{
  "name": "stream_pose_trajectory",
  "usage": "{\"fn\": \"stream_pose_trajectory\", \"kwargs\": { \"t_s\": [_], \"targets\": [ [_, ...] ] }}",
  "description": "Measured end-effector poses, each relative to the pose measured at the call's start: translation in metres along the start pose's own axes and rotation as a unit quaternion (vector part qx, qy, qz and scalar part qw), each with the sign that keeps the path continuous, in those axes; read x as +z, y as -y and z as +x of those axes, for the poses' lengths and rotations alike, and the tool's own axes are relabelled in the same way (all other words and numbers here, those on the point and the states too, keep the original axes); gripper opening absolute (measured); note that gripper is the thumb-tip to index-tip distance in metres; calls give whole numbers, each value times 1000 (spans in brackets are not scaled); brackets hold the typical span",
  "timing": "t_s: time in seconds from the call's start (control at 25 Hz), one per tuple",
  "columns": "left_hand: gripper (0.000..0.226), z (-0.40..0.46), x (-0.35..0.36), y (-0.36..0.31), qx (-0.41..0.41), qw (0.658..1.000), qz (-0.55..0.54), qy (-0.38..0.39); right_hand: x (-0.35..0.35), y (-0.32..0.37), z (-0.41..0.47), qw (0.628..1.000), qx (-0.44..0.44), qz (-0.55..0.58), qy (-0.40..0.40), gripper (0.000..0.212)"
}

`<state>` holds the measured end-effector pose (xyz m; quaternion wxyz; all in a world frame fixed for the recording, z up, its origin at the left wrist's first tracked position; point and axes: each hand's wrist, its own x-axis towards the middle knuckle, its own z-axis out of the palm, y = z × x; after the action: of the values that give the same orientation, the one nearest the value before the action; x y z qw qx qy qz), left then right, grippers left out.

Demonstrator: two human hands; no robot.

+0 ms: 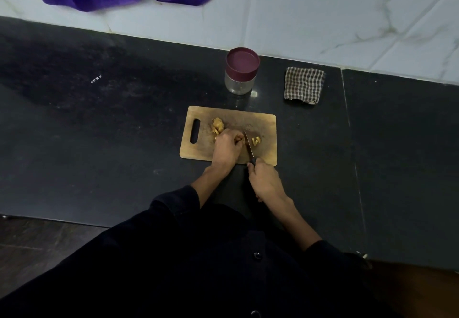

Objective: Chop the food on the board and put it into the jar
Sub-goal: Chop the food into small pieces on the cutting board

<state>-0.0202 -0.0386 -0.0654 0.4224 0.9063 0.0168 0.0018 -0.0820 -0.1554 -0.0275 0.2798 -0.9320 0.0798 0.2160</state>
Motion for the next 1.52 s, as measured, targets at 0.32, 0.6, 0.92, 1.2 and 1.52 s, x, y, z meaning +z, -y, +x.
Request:
{"fn": "stream_pose_trajectory", "kwargs": {
  "t_s": [0.32,0.6,0.92,1.2,1.52],
  "targets": [
    [15,-1,1,-1,4,1000,5,-10,5,4,4,998,8,-58,-12,26],
    [15,-3,3,-3,-6,1000,8,-17,1,5,4,997,45,-51,27,29],
    [15,-4,1,-3,-9,1000,11,-6,-1,-13,-11,998,63,-9,24,32],
    [25,-5,-7,-12,-37,997,-53,33,-1,-10,-13,998,55,29,18,28],
    [19,-21,-3,-9,-47,997,-56,-28,10,0,-6,999,4,-34,21,30]
  ]
}}
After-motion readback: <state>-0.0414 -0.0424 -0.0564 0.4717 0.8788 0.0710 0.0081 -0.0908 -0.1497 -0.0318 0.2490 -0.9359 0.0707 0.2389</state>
